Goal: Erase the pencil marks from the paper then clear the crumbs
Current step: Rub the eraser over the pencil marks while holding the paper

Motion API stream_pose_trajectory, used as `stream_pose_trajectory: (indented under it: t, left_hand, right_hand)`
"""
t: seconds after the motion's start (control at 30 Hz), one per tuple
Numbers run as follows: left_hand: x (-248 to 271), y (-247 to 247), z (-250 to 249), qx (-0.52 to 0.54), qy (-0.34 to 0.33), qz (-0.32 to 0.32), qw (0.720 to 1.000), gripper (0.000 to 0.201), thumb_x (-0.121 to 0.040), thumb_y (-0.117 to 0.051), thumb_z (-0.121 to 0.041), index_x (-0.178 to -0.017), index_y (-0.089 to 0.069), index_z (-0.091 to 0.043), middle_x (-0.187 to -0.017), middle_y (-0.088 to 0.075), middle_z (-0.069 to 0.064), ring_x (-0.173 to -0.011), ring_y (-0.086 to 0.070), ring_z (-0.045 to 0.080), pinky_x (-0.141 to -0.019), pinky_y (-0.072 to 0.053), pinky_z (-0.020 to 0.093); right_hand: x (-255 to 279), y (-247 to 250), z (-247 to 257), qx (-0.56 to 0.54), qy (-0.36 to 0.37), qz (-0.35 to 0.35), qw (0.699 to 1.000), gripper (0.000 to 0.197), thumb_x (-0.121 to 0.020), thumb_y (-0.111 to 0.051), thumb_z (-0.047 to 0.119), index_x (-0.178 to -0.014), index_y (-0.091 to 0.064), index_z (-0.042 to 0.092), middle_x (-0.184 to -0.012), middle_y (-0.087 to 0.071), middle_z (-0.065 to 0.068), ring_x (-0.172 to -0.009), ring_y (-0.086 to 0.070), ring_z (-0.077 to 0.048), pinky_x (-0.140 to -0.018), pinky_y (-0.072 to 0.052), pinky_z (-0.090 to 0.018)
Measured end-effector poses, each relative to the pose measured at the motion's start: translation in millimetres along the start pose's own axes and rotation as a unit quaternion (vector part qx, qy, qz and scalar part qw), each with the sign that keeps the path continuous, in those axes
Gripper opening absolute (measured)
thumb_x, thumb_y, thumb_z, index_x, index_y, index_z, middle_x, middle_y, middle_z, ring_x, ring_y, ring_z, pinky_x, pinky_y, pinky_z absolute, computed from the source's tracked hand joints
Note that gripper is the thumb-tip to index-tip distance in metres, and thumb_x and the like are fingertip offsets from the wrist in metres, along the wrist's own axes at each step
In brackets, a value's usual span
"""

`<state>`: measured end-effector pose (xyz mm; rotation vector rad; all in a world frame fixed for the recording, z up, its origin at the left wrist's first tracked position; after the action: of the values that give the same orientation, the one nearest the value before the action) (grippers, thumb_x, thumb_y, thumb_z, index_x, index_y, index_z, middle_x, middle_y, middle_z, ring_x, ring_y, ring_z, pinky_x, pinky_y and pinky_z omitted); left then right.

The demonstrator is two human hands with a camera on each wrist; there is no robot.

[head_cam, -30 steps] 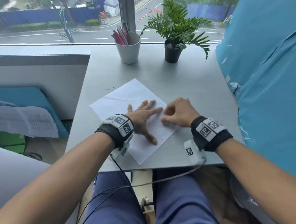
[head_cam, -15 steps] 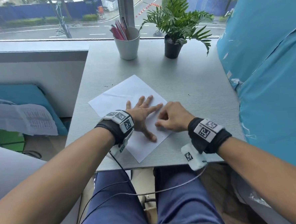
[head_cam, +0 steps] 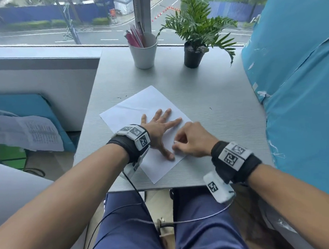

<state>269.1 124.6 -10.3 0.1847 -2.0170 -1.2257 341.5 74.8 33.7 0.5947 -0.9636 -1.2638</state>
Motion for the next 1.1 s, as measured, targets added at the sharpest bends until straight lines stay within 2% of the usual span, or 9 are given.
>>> stream_pose_trajectory:
  t: [0.13,0.27,0.37,0.53,0.63,0.8,0.93,1.03,1.1]
  left_hand:
    - [0,0,-1,0.003,-0.002,-0.001,1.0,0.141,-0.052,-0.084,-0.071,-0.153,0.012,-0.049,-0.161,0.031,-0.005,-0.147,0.031,0.023,-0.113,0.011,0.07]
    - [-1,-1,1,0.0,-0.002,0.009,1.0,0.143,-0.052,-0.084,-0.072,-0.152,0.015,-0.049,-0.16,0.034,-0.005,-0.146,0.033,0.022,-0.113,0.012,0.069]
    - [-2,0,0,0.0,0.0,0.007,1.0,0.144,-0.051,-0.084,-0.073,-0.153,0.015,-0.048,-0.16,0.034,-0.005,-0.146,0.032,0.023,-0.112,0.012,0.07]
    - [-2,-3,0,-0.013,0.009,0.019,1.0,0.147,-0.051,-0.082,-0.075,-0.152,0.02,-0.044,-0.158,0.037,-0.004,-0.145,0.034,0.024,-0.112,0.012,0.07]
    - [-1,-1,-2,-0.011,0.008,0.019,1.0,0.146,-0.052,-0.082,-0.074,-0.153,0.018,-0.044,-0.159,0.036,-0.003,-0.145,0.034,0.025,-0.112,0.011,0.071]
    - [0,-3,-1,-0.016,0.009,0.026,0.999,0.147,-0.052,-0.082,-0.074,-0.153,0.021,-0.041,-0.158,0.038,-0.003,-0.144,0.036,0.025,-0.112,0.011,0.07]
    - [0,-2,-1,-0.01,0.004,0.022,1.0,0.147,-0.053,-0.081,-0.074,-0.153,0.021,-0.041,-0.158,0.037,-0.004,-0.145,0.035,0.025,-0.112,0.013,0.07]
    - [0,-4,-1,-0.009,0.006,0.024,1.0,0.15,-0.052,-0.082,-0.074,-0.152,0.024,-0.037,-0.158,0.038,-0.005,-0.144,0.035,0.024,-0.112,0.013,0.07]
    - [-1,-3,0,-0.01,0.003,0.023,1.0,0.151,-0.052,-0.082,-0.075,-0.152,0.024,-0.036,-0.157,0.038,-0.006,-0.145,0.035,0.023,-0.112,0.013,0.069]
  right_hand:
    - [-13,40,-36,-0.033,-0.068,-0.094,0.993,0.012,-0.075,-0.078,0.027,-0.075,-0.079,0.015,-0.072,-0.073,0.002,-0.068,-0.066,-0.009,-0.059,-0.044,-0.011]
    - [-5,8,-1,-0.01,0.003,-0.008,1.0,0.014,-0.077,-0.077,0.026,-0.065,-0.072,0.022,-0.058,-0.063,0.011,-0.054,-0.055,0.0,-0.054,-0.038,-0.011]
    - [-18,46,-30,-0.042,-0.063,-0.1,0.992,0.012,-0.074,-0.079,0.027,-0.072,-0.077,0.016,-0.067,-0.071,0.004,-0.066,-0.065,-0.007,-0.062,-0.047,-0.018]
    - [-7,8,3,-0.001,0.003,-0.013,1.0,0.015,-0.077,-0.077,0.028,-0.069,-0.075,0.016,-0.069,-0.072,0.001,-0.066,-0.064,-0.011,-0.061,-0.048,-0.02]
    - [-22,51,-33,-0.028,-0.071,-0.111,0.991,0.016,-0.076,-0.078,0.029,-0.076,-0.078,0.012,-0.072,-0.073,-0.001,-0.071,-0.065,-0.013,-0.061,-0.042,-0.018]
    - [-7,3,10,0.006,0.012,-0.003,1.0,0.015,-0.077,-0.076,0.027,-0.068,-0.075,0.016,-0.063,-0.066,0.003,-0.056,-0.054,-0.005,-0.053,-0.038,-0.014]
    - [-22,47,-23,-0.024,-0.057,-0.099,0.993,0.018,-0.075,-0.078,0.025,-0.059,-0.069,0.021,-0.058,-0.062,0.006,-0.055,-0.053,-0.004,-0.051,-0.035,-0.012]
    - [-12,6,9,0.002,0.001,-0.024,1.0,0.033,-0.077,-0.076,0.026,-0.049,-0.058,0.023,-0.052,-0.055,0.009,-0.048,-0.048,-0.004,-0.047,-0.033,-0.012]
    - [-20,17,-8,-0.003,-0.031,-0.035,0.999,0.025,-0.075,-0.077,0.028,-0.055,-0.067,0.017,-0.057,-0.064,0.005,-0.053,-0.057,-0.009,-0.05,-0.043,-0.018]
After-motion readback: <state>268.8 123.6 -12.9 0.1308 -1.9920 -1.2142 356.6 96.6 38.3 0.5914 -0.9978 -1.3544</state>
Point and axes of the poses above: each hand's wrist, its own x-axis away from the middle knuckle, its own y-axis out of the back of the hand, z = x × y, the point moved 10 cm from there along -x, towards the middle knuckle
